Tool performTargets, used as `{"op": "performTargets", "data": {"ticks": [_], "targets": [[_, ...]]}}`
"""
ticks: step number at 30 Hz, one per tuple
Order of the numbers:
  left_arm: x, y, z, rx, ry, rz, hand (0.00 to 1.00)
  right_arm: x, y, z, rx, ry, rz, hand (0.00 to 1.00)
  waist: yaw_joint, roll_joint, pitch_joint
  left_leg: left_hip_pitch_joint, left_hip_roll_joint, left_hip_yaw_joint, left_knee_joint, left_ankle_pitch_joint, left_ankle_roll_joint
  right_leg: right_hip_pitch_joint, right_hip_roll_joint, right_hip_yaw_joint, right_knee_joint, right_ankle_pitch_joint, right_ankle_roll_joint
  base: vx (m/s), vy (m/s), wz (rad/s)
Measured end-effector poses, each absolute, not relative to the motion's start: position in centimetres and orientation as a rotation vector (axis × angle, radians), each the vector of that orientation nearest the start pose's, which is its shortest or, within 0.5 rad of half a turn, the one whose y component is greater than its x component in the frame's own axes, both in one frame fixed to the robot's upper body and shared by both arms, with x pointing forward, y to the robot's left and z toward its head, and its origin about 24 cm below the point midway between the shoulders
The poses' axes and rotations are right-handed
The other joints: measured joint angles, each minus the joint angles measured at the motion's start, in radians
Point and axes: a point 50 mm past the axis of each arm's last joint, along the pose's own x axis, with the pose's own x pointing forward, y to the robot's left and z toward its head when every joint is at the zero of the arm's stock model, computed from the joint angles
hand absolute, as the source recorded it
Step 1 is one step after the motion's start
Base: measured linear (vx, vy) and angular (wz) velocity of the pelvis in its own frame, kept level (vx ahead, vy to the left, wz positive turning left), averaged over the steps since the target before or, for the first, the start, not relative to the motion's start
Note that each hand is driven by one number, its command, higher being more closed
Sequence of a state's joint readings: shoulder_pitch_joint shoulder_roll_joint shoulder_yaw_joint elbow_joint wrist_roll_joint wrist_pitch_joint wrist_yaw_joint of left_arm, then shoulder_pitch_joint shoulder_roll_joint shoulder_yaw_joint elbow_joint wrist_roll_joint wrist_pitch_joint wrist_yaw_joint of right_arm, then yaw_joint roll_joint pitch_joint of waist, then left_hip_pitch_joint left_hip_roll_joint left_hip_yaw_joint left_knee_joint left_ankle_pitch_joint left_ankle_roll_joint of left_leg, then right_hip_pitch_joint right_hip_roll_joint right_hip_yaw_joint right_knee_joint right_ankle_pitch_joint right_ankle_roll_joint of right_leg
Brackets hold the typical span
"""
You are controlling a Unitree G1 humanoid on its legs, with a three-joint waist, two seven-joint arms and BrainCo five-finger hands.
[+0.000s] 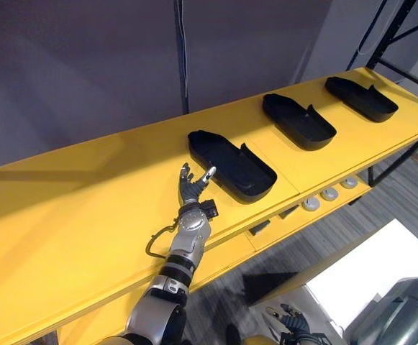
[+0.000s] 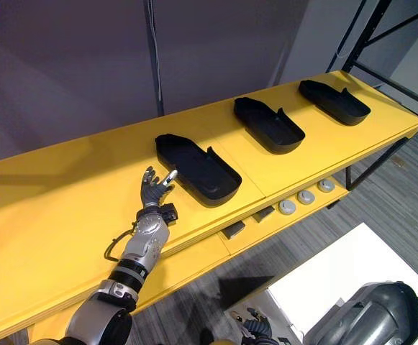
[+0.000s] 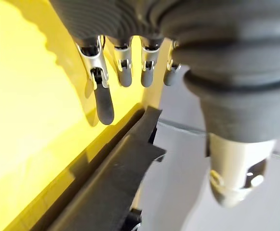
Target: Walk over and take plastic housings, then place them on the shelf
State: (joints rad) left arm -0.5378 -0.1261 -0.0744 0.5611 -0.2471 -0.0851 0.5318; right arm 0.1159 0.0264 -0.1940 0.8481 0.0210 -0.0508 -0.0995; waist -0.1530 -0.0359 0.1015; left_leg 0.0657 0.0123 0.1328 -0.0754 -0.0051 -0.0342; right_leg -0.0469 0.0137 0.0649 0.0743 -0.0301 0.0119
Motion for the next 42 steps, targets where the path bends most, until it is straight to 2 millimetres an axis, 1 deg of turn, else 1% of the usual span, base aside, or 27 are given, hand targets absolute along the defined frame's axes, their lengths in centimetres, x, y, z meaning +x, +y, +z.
{"op": "performTargets", "data": {"ticks": [3, 5, 6, 7, 9, 10, 12, 13, 14, 15, 16, 17, 18, 20, 22, 24, 27, 30, 35, 38, 42], "targets": [[33.0, 7.2, 7.5, -0.242, 0.005, 0.260, 0.00, 11.9, -18.2, -14.4, 0.075, 0.915, -0.320, 0.00, 0.014, 0.000, 0.000, -0.002, 0.000, -0.003, 0.002, 0.001, 0.001, -0.001, 0.000, 0.000, 0.003, -0.001, 0.000, -0.02, 0.013, 0.02], [32.8, 6.6, 8.9, -0.222, -0.061, 0.234, 0.00, 11.7, -18.3, -14.4, 0.072, 0.915, -0.324, 0.00, 0.027, 0.000, 0.000, -0.003, 0.000, -0.003, 0.006, 0.001, 0.002, -0.002, 0.000, 0.001, 0.007, -0.002, 0.000, -0.04, 0.021, 0.01], [32.7, 6.3, 9.9, -0.206, -0.110, 0.219, 0.00, 11.7, -18.4, -14.4, 0.063, 0.915, -0.316, 0.00, 0.030, 0.000, 0.000, -0.003, 0.000, -0.004, 0.007, 0.001, 0.002, -0.002, 0.000, 0.000, 0.011, -0.003, 0.001, -0.04, 0.019, 0.02], [32.6, 6.1, 10.5, -0.196, -0.137, 0.210, 0.00, 11.7, -18.4, -14.4, 0.059, 0.915, -0.313, 0.00, 0.032, 0.000, 0.000, -0.003, 0.000, -0.005, 0.008, 0.001, 0.002, -0.003, 0.000, 0.000, 0.013, -0.004, 0.001, -0.04, 0.018, 0.04], [32.1, 5.0, 12.2, -0.156, -0.232, 0.156, 0.00, 11.6, -18.5, -14.4, 0.059, 0.914, -0.316, 0.00, 0.039, 0.000, 0.000, 0.001, 0.000, -0.011, 0.010, 0.001, 0.002, -0.005, -0.001, -0.004, 0.031, -0.015, 0.000, -0.04, 0.016, 0.07], [31.9, 4.7, 12.6, -0.149, -0.255, 0.137, 0.00, 11.5, -18.5, -14.4, 0.061, 0.912, -0.318, 0.00, 0.041, 0.000, 0.000, 0.001, 0.000, -0.013, 0.010, 0.001, 0.002, -0.006, -0.001, -0.006, 0.037, -0.019, 0.000, -0.04, 0.014, 0.10], [30.8, 2.7, 14.4, -0.129, -0.351, 0.006, 0.00, 11.1, -18.7, -14.5, 0.075, 0.915, -0.329, 0.00, 0.061, -0.001, 0.001, 0.005, 0.000, -0.021, 0.009, 0.001, 0.002, -0.010, -0.002, -0.017, 0.056, -0.030, 0.000, -0.03, 0.016, 0.11], [30.7, 2.5, 14.6, -0.129, -0.361, -0.009, 0.00, 11.1, -18.7, -14.5, 0.076, 0.915, -0.330, 0.00, 0.061, -0.001, 0.001, 0.004, 0.000, -0.022, 0.009, 0.001, 0.003, -0.010, -0.002, -0.018, 0.056, -0.030, -0.001, -0.02, 0.019, 0.09], [30.2, 1.8, 15.1, -0.124, -0.398, -0.072, 1.00, 11.1, -18.7, -14.5, 0.079, 0.915, -0.328, 0.00, 0.061, 0.000, 0.000, 0.003, 0.000, -0.025, 0.009, 0.001, 0.003, -0.011, -0.002, -0.019, 0.056, -0.031, -0.001, 0.00, 0.000, 0.00], [29.7, 1.1, 15.5, -0.099, -0.431, -0.134, 1.00, 11.1, -18.7, -14.4, 0.080, 0.913, -0.324, 0.00, 0.061, 0.000, 0.000, 0.001, 0.000, -0.024, 0.009, 0.001, 0.003, -0.013, -0.002, -0.019, 0.056, -0.031, -0.001, 0.00, 0.000, 0.00], [29.5, 0.7, 15.6, -0.087, -0.442, -0.164, 1.00, 11.1, -18.7, -14.4, 0.081, 0.911, -0.323, 0.00, 0.060, 0.000, 0.000, -0.002, 0.000, -0.024, 0.009, 0.002, 0.004, -0.016, -0.002, -0.019, 0.056, -0.031, -0.001, 0.00, 0.000, 0.00], [29.0, -0.1, 15.6, -0.069, -0.456, -0.242, 1.00, 11.1, -18.6, -14.4, 0.082, 0.911, -0.321, 0.00, 0.060, 0.000, -0.002, -0.009, 0.000, -0.024, 0.009, 0.002, 0.004, -0.023, -0.002, -0.018, 0.057, -0.030, -0.001, 0.00, 0.000, 0.00], [28.8, -0.5, 15.5, -0.056, -0.458, -0.280, 1.00, 11.1, -18.6, -14.4, 0.083, 0.910, -0.319, 0.00, 0.060, 0.000, -0.002, -0.010, 0.000, -0.024, 0.008, 0.002, 0.005, -0.025, -0.002, -0.018, 0.057, -0.030, -0.001, 0.00, 0.024, -0.03], [28.0, -1.7, 14.9, -0.005, -0.457, -0.409, 1.00, 11.1, -18.7, -14.5, 0.094, 0.910, -0.315, 0.00, 0.059, 0.001, -0.002, -0.010, 0.000, -0.021, 0.008, 0.002, 0.005, -0.025, -0.001, -0.016, 0.055, -0.030, -0.001, 0.01, 0.025, -0.04], [27.6, -2.2, 14.4, 0.027, -0.453, -0.487, 1.00, 11.2, -18.6, -14.5, 0.102, 0.908, -0.307, 0.00, 0.054, 0.002, -0.003, -0.008, 0.000, -0.019, 0.005, 0.003, 0.005, -0.025, 0.000, -0.015, 0.053, -0.030, -0.001, 0.01, 0.028, -0.04], [27.7, -2.0, 13.0, 0.089, -0.416, -0.550, 1.00, 11.3, -18.7, -14.5, 0.103, 0.905, -0.295, 0.00, 0.047, 0.008, -0.006, -0.008, 0.001, -0.018, 0.004, 0.003, 0.005, -0.023, 0.001, -0.013, 0.046, -0.027, -0.002, 0.00, 0.015, -0.02], [27.9, -1.8, 11.3, 0.146, -0.361, -0.590, 1.00, 11.5, -18.7, -14.7, 0.102, 0.914, -0.286, 0.00, 0.041, 0.011, -0.008, -0.010, 0.001, -0.018, 0.004, 0.003, 0.005, -0.021, 0.002, -0.013, 0.034, -0.020, -0.002, -0.01, 0.010, 0.00], [28.2, -1.4, 9.6, 0.208, -0.300, -0.620, 1.00, 11.7, -18.8, -14.7, 0.097, 0.915, -0.277, 0.00, 0.023, 0.020, -0.011, -0.012, 0.001, -0.016, 0.003, 0.003, 0.006, -0.005, 0.002, -0.008, -0.006, 0.002, -0.001, -0.01, 0.024, -0.03], [28.2, -1.3, 7.0, 0.300, -0.213, -0.667, 1.00, 11.8, -19.3, -14.7, 0.088, 0.917, -0.276, 0.00, 0.015, 0.032, -0.015, -0.026, 0.001, 0.001, 0.002, 0.004, 0.007, -0.005, 0.003, 0.007, -0.052, 0.032, -0.001, -0.03, 0.041, -0.11], [28.3, -0.9, 5.7, 0.358, -0.166, -0.669, 1.00, 12.2, -19.2, -14.6, 0.088, 0.913, -0.272, 0.00, -0.003, 0.038, -0.012, -0.029, 0.001, 0.001, 0.002, 0.005, 0.009, -0.006, 0.003, 0.007, -0.055, 0.035, -0.001, -0.02, 0.014, -0.01], [28.5, -0.5, 4.7, 0.383, -0.126, -0.657, 1.00, 12.3, -19.4, -14.6, 0.085, 0.910, -0.273, 0.00, -0.004, 0.045, -0.007, -0.033, 0.001, 0.002, 0.001, 0.005, 0.009, -0.011, 0.004, 0.008, -0.056, 0.036, -0.001, 0.00, 0.000, 0.00]]}}
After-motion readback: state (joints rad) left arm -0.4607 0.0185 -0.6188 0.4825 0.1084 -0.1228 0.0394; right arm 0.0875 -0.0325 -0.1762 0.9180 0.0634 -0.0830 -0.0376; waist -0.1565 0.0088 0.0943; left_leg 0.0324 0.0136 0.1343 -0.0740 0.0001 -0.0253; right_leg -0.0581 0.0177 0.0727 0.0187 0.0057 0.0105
